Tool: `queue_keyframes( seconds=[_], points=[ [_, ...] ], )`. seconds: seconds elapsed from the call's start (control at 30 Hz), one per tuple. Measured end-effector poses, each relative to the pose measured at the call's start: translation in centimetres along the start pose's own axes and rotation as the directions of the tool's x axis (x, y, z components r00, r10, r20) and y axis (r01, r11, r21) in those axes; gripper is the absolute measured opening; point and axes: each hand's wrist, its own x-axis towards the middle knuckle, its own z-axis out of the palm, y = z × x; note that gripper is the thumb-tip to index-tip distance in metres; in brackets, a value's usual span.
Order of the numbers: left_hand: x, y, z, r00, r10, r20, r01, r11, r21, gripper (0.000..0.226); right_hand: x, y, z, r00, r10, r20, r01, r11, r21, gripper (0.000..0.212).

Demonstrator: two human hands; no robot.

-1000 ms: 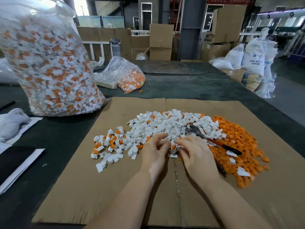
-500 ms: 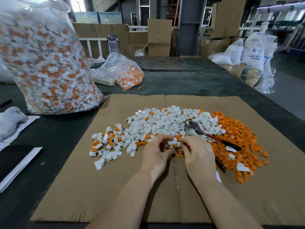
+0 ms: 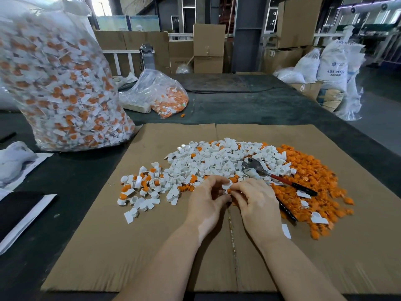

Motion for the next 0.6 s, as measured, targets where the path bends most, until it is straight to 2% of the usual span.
queue_keyframes(
  seconds=[0.13, 0.33, 0.47, 0.6],
  points=[
    [0.08, -0.07, 0.0, 0.999, 0.037, 0.013, -0.038, 0.996, 0.087, 0.03, 0.01, -0.02, 0.11, 1.0, -0.005, 0.018, 0.005, 1.0, -0.025, 0.008],
    [-0.03, 0.02, 0.16, 1.0, 0.017, 0.005, -0.017, 0.995, 0.094, 0.028, 0.03, 0.0, 0.26, 1.0, -0.023, -0.004, 0.022, 0.995, -0.097, 0.009],
    [0.06, 0.04, 0.24, 0.996, -0.018, -0.092, 0.024, 0.998, 0.066, 0.023, -0.02, -0.02, 0.46, 0.998, -0.027, -0.061, 0.018, 0.989, -0.149, 0.009],
    [0.07, 0.07, -0.31, 0.97, -0.054, -0.236, 0.064, 0.997, 0.034, 0.022, -0.07, 0.06, 0.6, 0.998, -0.036, -0.042, 0.028, 0.984, -0.177, 0.007]
  ],
)
